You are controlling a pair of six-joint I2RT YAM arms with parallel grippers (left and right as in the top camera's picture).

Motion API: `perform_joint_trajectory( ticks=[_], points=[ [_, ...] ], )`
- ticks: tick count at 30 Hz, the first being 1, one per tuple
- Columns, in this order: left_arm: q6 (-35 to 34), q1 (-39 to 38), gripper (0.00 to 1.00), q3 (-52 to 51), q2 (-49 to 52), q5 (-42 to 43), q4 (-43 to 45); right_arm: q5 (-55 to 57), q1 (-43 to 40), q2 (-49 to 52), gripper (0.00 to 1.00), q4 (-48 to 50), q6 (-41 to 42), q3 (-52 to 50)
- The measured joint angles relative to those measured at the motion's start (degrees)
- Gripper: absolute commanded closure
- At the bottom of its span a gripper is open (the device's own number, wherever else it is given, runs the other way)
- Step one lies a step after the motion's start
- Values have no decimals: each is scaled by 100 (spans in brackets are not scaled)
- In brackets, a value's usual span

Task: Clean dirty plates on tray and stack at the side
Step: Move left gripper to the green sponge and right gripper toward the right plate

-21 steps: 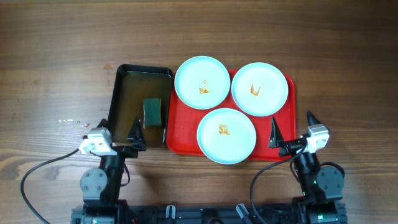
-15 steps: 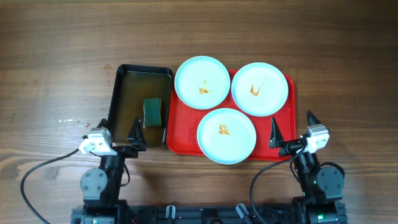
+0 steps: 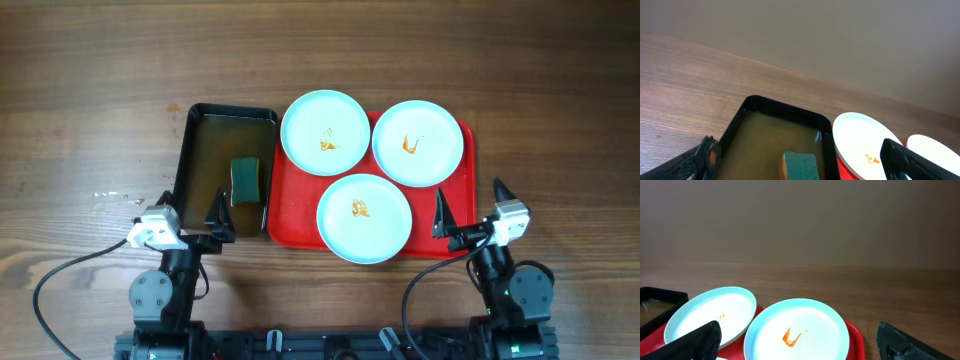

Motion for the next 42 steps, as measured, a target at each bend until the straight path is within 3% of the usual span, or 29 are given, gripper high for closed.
perform_joint_trajectory(
  ticks=[23, 26, 32, 42],
  points=[
    [-28, 0, 0, 4, 2, -20, -17, -59, 0, 0, 1, -33, 22, 0],
    [-33, 0, 0, 278, 173, -173, -590, -74, 0, 170, 0, -579, 44, 177],
    [-50, 0, 0, 1672, 1755, -306, -1432, -343, -2, 1617, 1, -1803, 555, 1519],
    [-70, 0, 0, 4365, 5375, -15, -3580, -761, 4, 5810, 0, -4760, 850, 4675]
  ],
)
